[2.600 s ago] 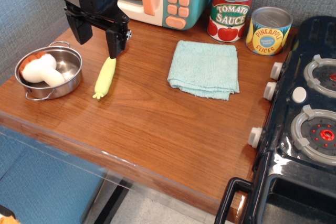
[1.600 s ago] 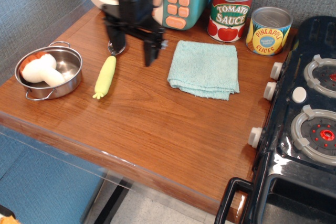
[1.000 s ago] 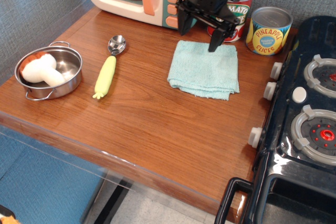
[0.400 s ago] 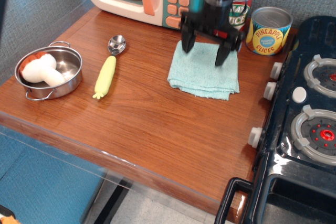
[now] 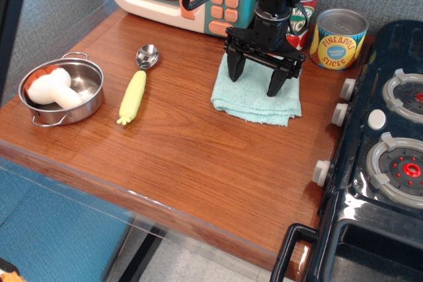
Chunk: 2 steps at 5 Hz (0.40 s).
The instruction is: Move the blue cloth toward the bottom edge of the table.
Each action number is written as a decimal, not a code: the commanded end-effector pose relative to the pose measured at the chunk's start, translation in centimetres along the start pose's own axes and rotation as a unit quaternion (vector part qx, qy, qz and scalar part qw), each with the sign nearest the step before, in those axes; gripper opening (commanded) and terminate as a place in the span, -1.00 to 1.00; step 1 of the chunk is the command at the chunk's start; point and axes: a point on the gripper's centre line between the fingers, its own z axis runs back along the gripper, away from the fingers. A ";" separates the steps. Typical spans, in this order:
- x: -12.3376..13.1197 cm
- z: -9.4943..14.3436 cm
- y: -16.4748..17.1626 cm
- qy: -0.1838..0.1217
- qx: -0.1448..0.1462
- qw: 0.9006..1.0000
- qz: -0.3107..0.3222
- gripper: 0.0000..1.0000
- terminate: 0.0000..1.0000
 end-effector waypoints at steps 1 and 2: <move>-5.4 1.8 -2.0 -0.003 -0.017 0.997 -0.074 1.00 -1.00; -7.9 3.5 -2.7 -0.010 -0.020 0.993 -0.119 1.00 -1.00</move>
